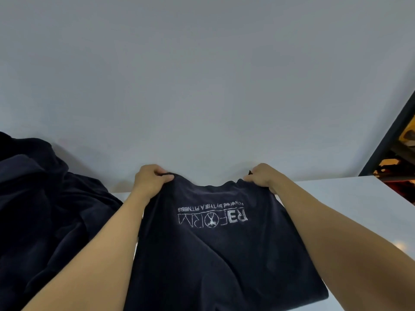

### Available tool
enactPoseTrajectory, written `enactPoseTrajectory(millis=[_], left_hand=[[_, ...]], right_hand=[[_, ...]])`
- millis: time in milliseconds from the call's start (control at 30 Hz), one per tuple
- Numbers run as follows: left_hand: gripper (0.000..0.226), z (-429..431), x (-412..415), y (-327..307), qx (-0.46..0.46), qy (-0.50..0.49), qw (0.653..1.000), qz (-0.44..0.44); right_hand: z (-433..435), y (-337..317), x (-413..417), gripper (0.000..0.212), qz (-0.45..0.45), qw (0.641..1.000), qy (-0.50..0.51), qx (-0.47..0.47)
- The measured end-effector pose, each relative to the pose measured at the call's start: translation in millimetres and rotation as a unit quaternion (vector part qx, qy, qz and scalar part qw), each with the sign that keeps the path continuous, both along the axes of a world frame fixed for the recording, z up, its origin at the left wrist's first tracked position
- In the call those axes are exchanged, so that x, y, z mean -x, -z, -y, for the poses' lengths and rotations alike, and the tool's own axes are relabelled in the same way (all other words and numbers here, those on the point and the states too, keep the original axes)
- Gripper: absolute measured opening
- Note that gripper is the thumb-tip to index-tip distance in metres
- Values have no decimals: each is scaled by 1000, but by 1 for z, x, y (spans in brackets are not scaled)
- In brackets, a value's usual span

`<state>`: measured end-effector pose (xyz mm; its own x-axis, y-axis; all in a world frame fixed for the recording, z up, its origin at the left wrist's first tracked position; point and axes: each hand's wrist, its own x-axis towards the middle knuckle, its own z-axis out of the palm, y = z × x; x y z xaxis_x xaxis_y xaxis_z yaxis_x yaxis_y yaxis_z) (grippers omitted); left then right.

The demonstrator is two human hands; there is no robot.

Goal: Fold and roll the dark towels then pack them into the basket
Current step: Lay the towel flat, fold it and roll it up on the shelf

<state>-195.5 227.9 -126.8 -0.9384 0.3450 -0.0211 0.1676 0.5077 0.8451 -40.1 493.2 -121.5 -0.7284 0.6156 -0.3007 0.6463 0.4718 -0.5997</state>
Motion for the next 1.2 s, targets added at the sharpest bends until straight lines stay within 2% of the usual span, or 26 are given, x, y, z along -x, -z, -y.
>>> enactPoseTrajectory(millis=[100, 167, 233, 433, 567, 633, 767, 967, 1033, 1200], left_hand=[[14, 7, -1, -9, -95, -4, 995, 13], [13, 14, -2, -20, -130, 8, 991, 28], [12, 21, -6, -34, -147, 24, 988, 34], [13, 45, -22, -66, -129, 64, 989, 18], [23, 56, -33, -81, -113, 71, 991, -4], [19, 62, -38, -89, -95, 79, 992, -13], [5, 68, -45, -102, -59, 75, 994, -56], [4, 69, -50, -120, -73, 40, 989, -125], [9, 66, -54, -127, -85, 29, 985, -145], [6, 51, -68, -137, -94, 40, 980, -169]], right_hand=[[6, -6, -10, 14, -126, 984, 47, 121], [10, -17, -18, 17, -156, 967, 45, 196], [10, -29, -28, 20, -161, 961, 22, 225], [14, -57, -63, 30, -73, 963, -78, 246], [27, -78, -85, 35, 2, 966, -148, 210], [31, -88, -95, 34, 22, 963, -178, 203], [36, -110, -114, 34, 10, 950, -217, 223], [41, -130, -137, 44, -59, 910, -252, 323], [50, -133, -141, 45, -46, 908, -271, 317], [96, -112, -131, 54, 46, 931, -280, 228]])
